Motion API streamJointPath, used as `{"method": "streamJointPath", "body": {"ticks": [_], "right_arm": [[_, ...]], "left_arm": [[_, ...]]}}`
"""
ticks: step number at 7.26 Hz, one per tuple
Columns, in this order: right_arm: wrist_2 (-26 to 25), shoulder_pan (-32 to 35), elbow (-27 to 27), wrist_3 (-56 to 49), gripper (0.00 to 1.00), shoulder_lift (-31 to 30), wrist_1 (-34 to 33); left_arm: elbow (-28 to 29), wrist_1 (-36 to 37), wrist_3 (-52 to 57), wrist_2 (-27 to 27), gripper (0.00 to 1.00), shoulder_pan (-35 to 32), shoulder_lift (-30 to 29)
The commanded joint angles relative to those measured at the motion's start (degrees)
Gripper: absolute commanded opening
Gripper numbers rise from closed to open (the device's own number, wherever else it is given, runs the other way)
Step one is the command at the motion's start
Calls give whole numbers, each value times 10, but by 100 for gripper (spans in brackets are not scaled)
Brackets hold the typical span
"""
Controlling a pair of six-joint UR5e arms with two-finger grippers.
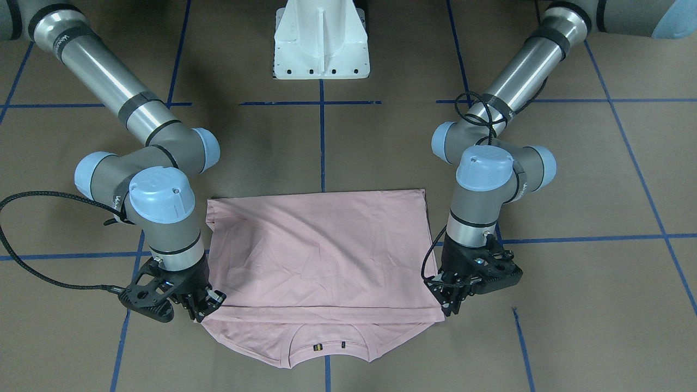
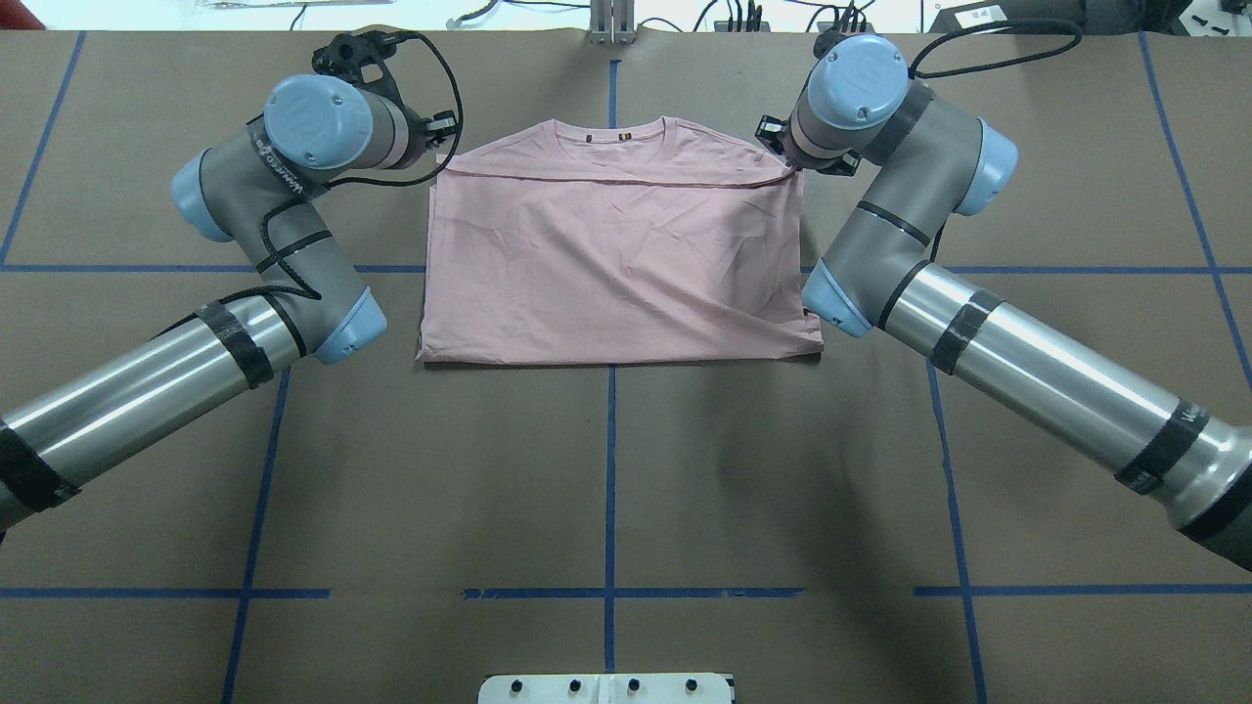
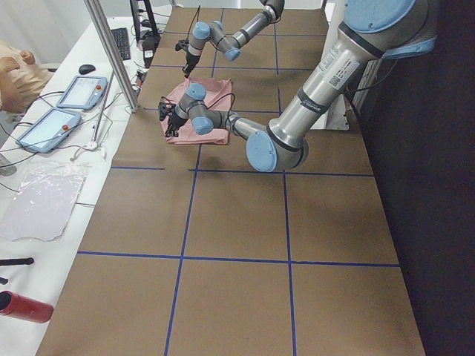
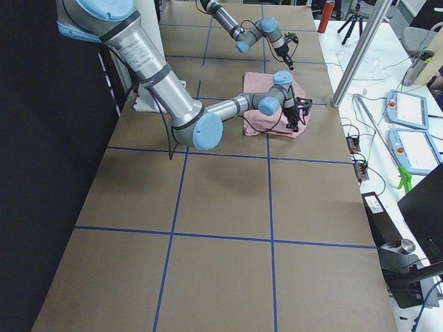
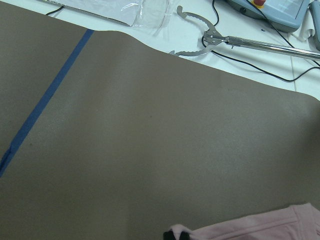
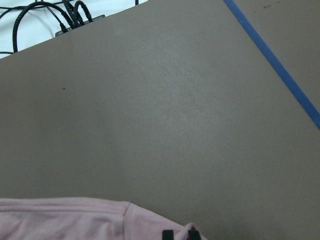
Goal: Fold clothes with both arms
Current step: 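Release the hem at the collar with both grippers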
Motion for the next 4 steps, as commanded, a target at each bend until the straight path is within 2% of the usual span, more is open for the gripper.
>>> {"method": "streamJointPath", "body": {"ticks": [1, 2, 3, 4], "right_arm": [[0, 1, 9, 5, 46, 2, 6], [2, 2, 51, 10, 51, -16, 6], [9, -15, 127, 29, 59, -66, 6], [10, -43, 228, 58, 64, -145, 5]], "left_arm": [[-11, -61, 0, -3, 36, -2, 23], [-61, -68, -1, -5, 37, -2, 59], [-122, -63, -2, -22, 39, -2, 98], [-146, -61, -7, -63, 42, -4, 113]]}}
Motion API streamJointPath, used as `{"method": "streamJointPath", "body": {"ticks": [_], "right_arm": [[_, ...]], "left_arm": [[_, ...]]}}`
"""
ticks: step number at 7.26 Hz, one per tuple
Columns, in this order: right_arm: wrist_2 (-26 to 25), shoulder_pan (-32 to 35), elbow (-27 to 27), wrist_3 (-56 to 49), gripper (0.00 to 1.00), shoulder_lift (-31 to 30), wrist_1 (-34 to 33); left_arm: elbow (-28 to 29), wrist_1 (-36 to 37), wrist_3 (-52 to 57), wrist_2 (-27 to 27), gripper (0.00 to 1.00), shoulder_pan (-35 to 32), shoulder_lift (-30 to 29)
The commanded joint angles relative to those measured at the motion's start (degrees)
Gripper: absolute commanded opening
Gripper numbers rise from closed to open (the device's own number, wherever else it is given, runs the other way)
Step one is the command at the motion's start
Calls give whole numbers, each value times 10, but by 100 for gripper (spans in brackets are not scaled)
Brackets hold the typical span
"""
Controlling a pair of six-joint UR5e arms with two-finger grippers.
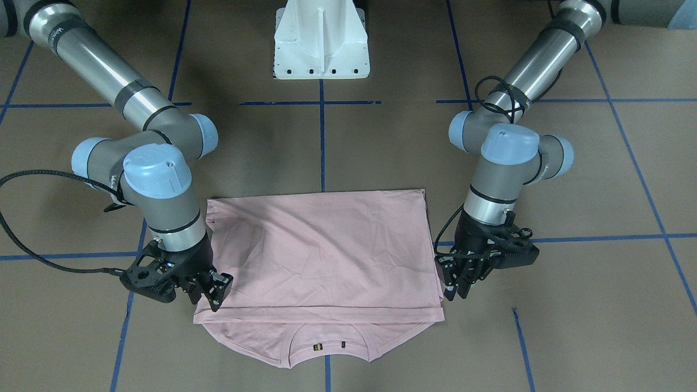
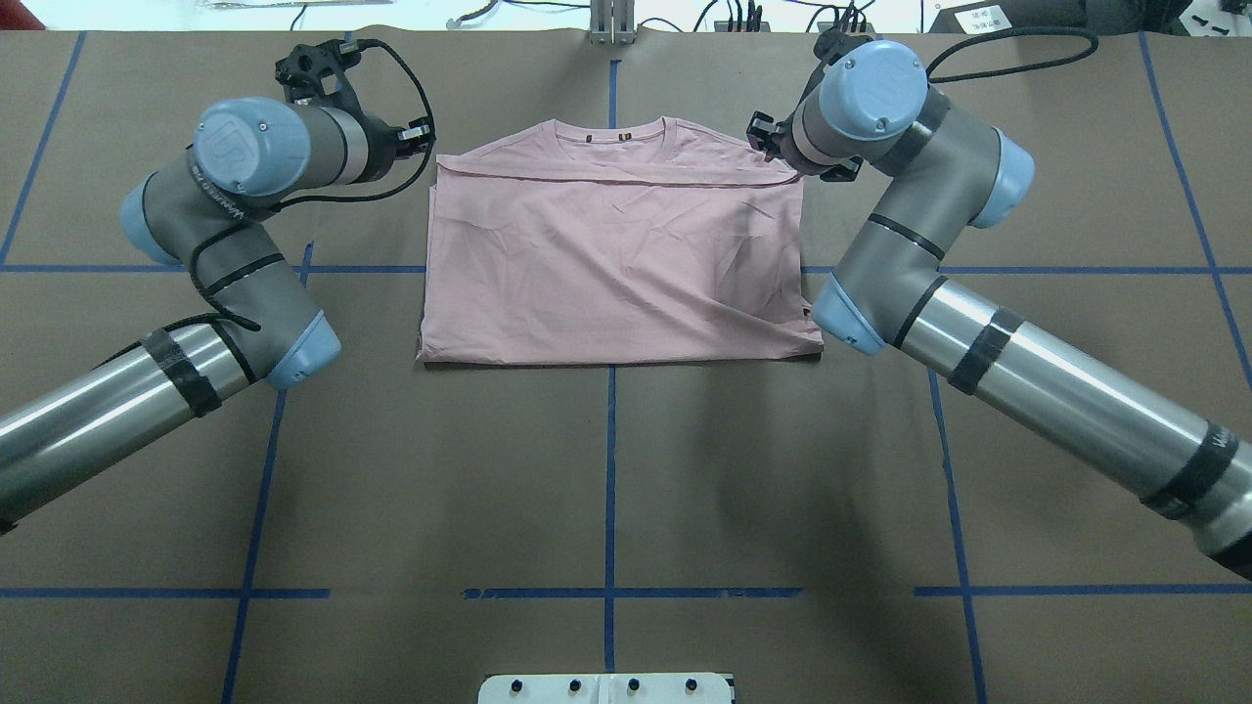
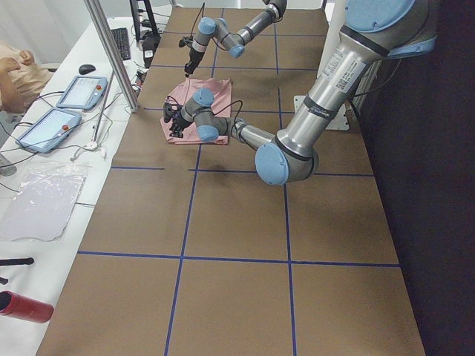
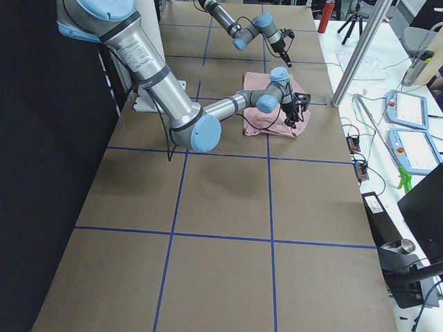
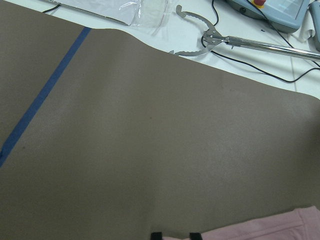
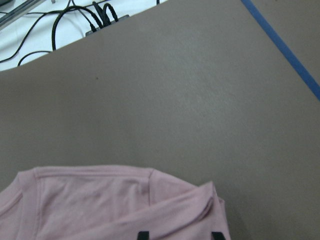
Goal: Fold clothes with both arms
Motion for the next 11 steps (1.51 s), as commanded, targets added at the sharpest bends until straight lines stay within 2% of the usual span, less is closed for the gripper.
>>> {"method": "streamJointPath", "body": {"ticks": [1, 3, 4, 9, 10, 11], "right_arm": [[13, -52, 185, 65, 65, -141, -7], [10, -91, 246, 124, 68, -209, -6], [5, -109, 252, 131, 68, -220, -5], [-21, -125, 229, 131, 63, -210, -5], [-23, -126, 224, 131, 59, -208, -5], [-23, -125, 225, 131, 38, -208, -5]], "left_arm": [[-44, -1, -13, -39, 43, -1, 31], [-44, -1, -27, -39, 45, -1, 32], [-43, -2, -30, -39, 46, -1, 32], [-42, -2, -29, -38, 46, 0, 32], [-43, -2, -29, -38, 46, 0, 32], [-43, -2, -29, -38, 46, 0, 32]]}}
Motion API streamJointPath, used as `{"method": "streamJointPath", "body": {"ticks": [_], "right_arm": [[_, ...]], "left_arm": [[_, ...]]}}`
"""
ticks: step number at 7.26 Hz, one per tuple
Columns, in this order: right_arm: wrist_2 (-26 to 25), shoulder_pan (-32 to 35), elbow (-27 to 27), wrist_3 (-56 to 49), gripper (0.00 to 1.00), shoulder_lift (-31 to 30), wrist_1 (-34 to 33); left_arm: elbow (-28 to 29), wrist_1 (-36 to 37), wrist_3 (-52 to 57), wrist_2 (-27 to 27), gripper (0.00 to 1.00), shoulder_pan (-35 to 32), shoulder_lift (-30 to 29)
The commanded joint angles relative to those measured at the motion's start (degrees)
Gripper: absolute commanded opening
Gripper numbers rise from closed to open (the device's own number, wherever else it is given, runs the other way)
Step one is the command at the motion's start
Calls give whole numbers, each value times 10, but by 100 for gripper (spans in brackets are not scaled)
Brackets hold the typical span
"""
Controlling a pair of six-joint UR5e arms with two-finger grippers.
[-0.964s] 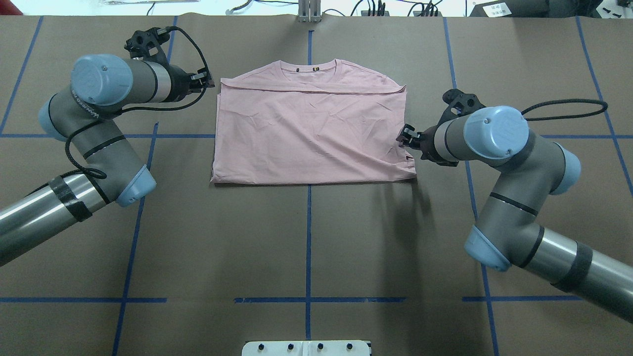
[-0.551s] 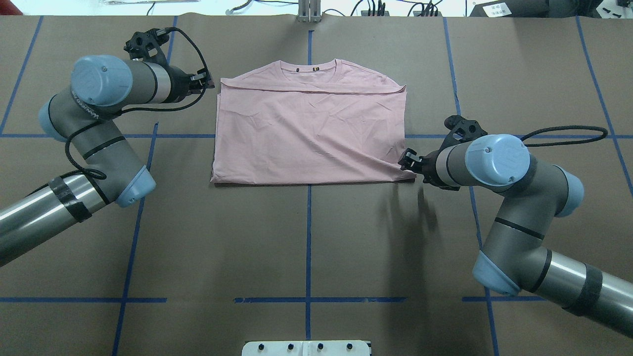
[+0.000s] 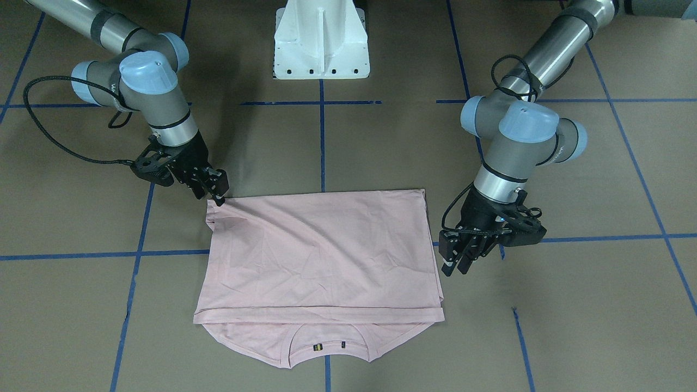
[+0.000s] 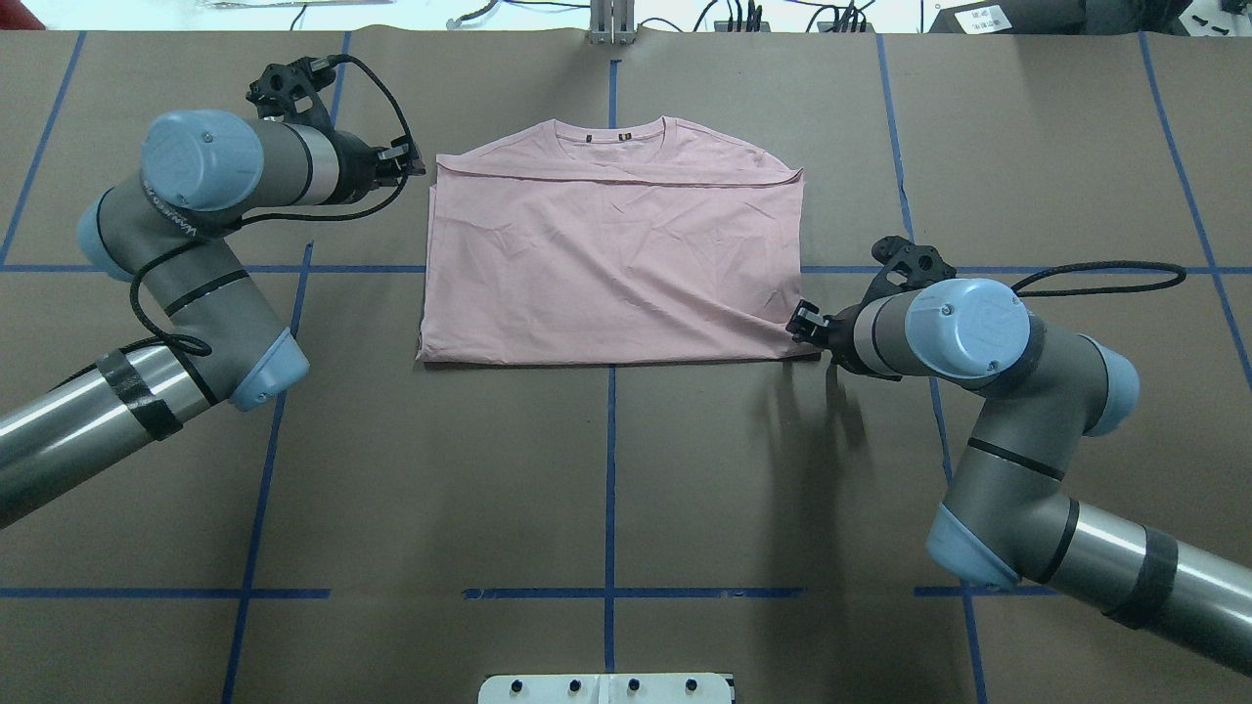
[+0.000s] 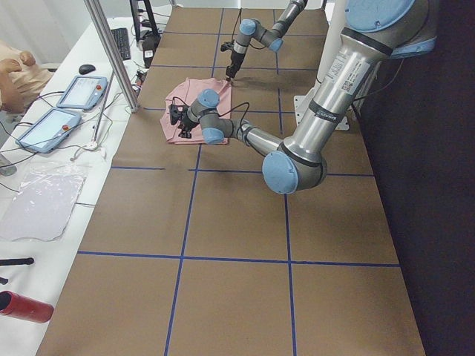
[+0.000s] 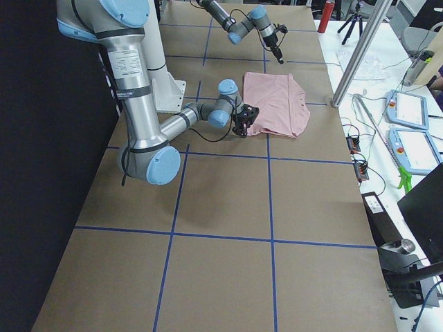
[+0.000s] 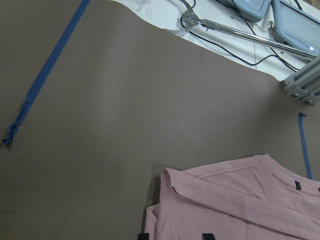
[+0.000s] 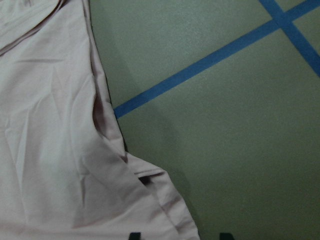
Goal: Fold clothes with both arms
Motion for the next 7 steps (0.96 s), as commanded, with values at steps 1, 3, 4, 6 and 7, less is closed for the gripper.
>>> {"method": "streamJointPath", "body": {"ticks": [1, 3, 4, 6, 7], "right_arm": [[-2, 0, -2, 0, 0, 1, 0], [-2, -1, 2, 0, 0, 0, 0], [2, 2, 11, -1, 0, 0, 1], [6, -22, 135, 18, 0, -85, -4], [8, -59, 200, 33, 0, -137, -4]], "left_arm": [[0, 0, 0, 0, 46, 0, 0], [0, 0, 0, 0, 46, 0, 1], [-1, 0, 1, -1, 46, -1, 2], [-23, 0, 0, -2, 46, -1, 16], [-26, 0, 0, -3, 46, -1, 17]]}}
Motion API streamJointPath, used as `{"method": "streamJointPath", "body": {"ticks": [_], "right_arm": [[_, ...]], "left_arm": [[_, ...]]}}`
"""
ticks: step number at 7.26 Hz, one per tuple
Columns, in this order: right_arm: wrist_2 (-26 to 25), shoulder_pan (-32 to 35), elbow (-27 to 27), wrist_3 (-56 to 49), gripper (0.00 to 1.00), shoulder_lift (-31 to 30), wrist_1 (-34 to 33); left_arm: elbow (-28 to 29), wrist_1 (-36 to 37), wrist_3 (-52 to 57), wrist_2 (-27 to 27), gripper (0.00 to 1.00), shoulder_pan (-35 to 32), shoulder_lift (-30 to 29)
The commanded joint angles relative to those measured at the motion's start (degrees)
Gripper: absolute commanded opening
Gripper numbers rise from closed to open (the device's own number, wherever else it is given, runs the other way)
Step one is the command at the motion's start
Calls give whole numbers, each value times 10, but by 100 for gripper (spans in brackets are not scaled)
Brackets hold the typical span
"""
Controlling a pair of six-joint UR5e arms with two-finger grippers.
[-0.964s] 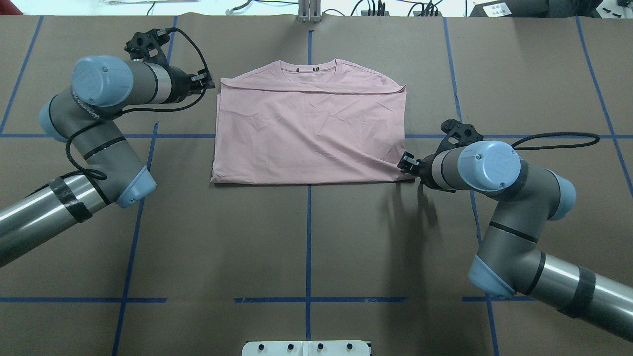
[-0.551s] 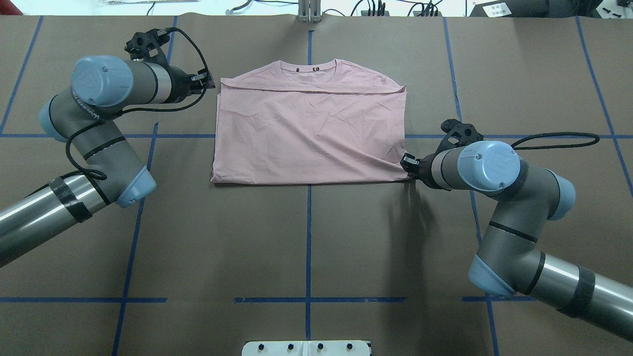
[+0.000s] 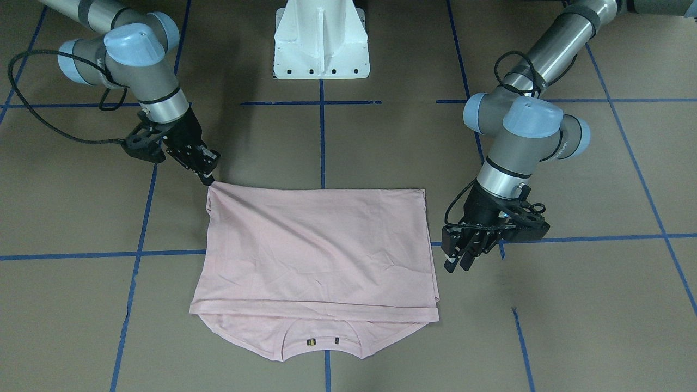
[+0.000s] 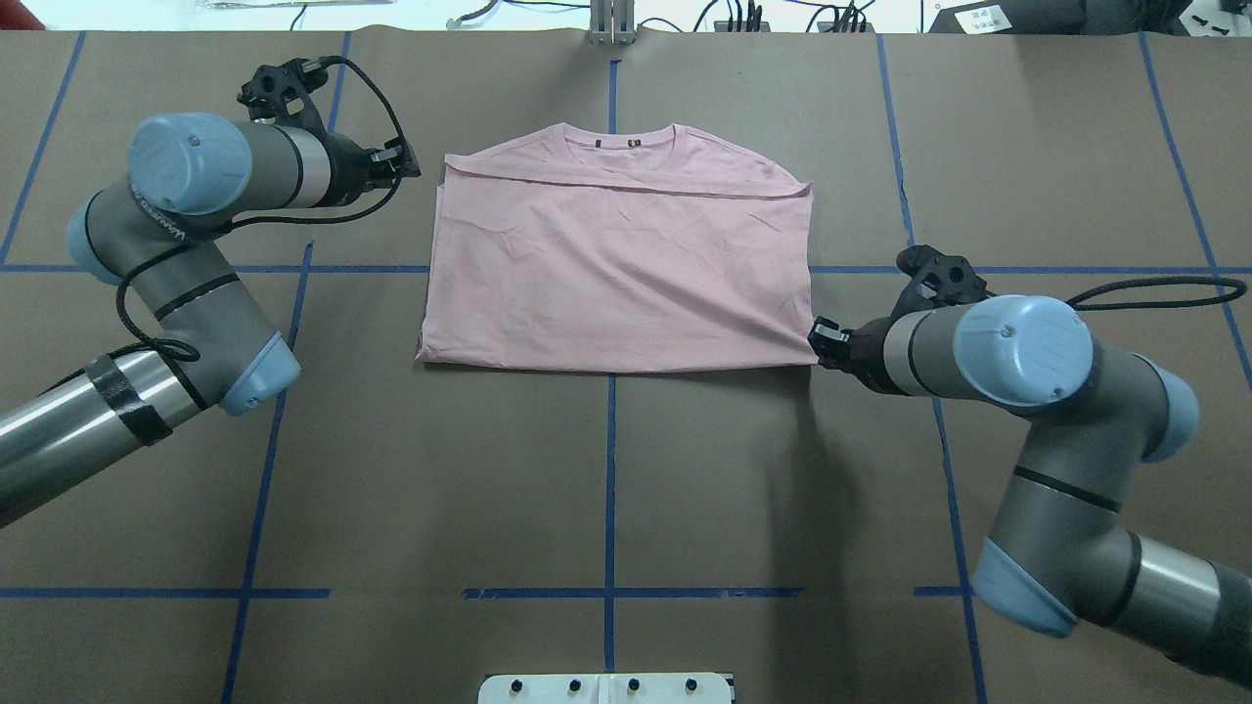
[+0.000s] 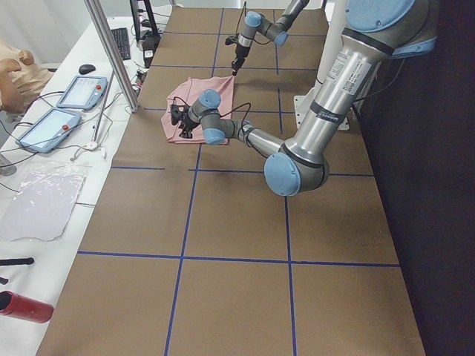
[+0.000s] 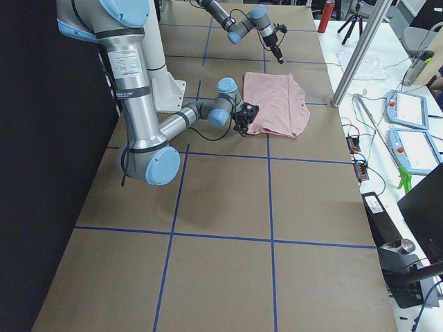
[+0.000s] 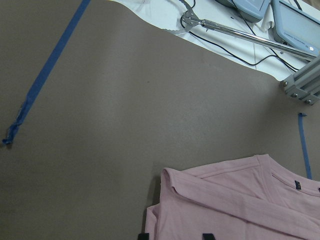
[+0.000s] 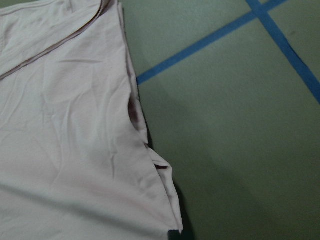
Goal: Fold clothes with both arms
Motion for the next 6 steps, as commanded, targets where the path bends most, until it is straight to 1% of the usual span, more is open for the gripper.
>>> {"method": "streamJointPath", "body": {"ticks": [1, 2, 3, 4, 5, 6], "right_arm": [[7, -85, 147, 68, 0, -122, 0], [12, -157, 215, 105, 0, -193, 0], [33, -229, 261, 114, 0, -243, 1], [75, -267, 262, 114, 3, -242, 3], [75, -280, 259, 115, 91, -236, 3], [74, -264, 255, 114, 100, -230, 3]], "left_arm": [[-14, 0, 1, -2, 46, 0, 4], [-20, 1, 1, -2, 46, 0, 3], [-23, 1, 0, -2, 46, 0, 3], [-36, 4, 0, -12, 46, 0, 3], [-50, 5, -6, -27, 46, 0, 4], [-85, 5, -48, -44, 47, 3, 27]]}}
